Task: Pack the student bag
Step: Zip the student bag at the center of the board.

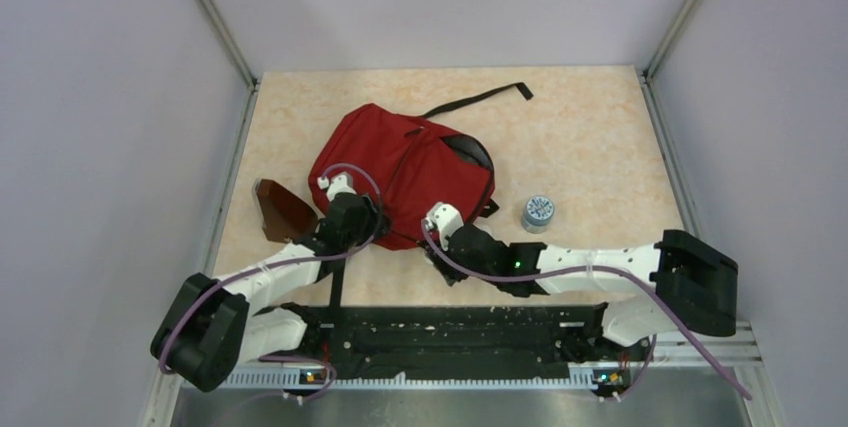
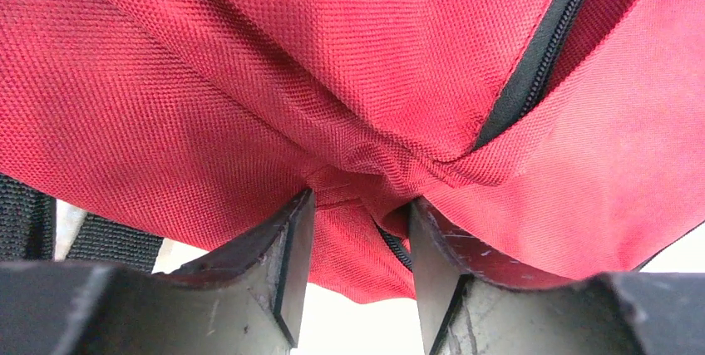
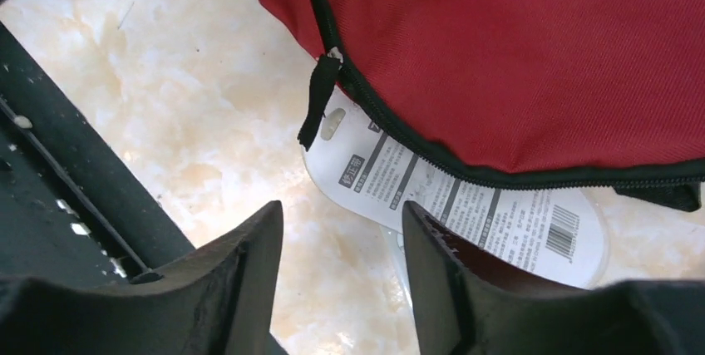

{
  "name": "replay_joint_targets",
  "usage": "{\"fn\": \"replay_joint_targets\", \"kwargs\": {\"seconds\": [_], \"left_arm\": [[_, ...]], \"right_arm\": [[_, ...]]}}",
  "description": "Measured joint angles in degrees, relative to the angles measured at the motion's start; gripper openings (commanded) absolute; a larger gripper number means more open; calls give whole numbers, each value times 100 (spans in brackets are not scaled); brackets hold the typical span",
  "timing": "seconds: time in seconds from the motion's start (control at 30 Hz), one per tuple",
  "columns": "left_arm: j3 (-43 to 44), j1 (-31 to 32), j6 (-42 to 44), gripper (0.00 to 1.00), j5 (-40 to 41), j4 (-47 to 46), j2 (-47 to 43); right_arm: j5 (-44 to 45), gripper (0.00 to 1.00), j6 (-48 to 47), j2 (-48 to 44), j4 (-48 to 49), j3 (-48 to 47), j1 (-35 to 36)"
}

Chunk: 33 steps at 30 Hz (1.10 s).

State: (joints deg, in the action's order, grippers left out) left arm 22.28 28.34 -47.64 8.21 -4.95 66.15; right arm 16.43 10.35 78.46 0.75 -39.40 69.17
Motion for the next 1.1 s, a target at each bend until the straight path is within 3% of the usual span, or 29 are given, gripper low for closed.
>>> {"fn": "replay_joint_targets", "kwargs": {"seconds": [0.2,0.4,0.63,0.97,1.0,1.07,1.1], "left_arm": [[0,-7,4,43,-33,-11,-92],[-48,-9,0,41,-28,-13,-264],[-111,-13,0,41,-28,-31,-348],[-140,-17,2,41,-28,-26,-431],[-140,-17,4,41,-26,-26,-431],[-140,-17,4,39,-26,-26,-431],[-140,-17,4,37,-26,-26,-431]], "right_arm": [[-122,70,1187,-2,90,-2,-212],[-409,69,2352,96,579,-46,-286],[-144,53,2669,745,540,-636,-291],[452,39,2568,1377,229,-1117,-293],[476,35,2566,1421,201,-1132,-293],[498,18,2562,1440,120,-1132,-291],[498,3,2542,1440,107,-1132,-293]]}}
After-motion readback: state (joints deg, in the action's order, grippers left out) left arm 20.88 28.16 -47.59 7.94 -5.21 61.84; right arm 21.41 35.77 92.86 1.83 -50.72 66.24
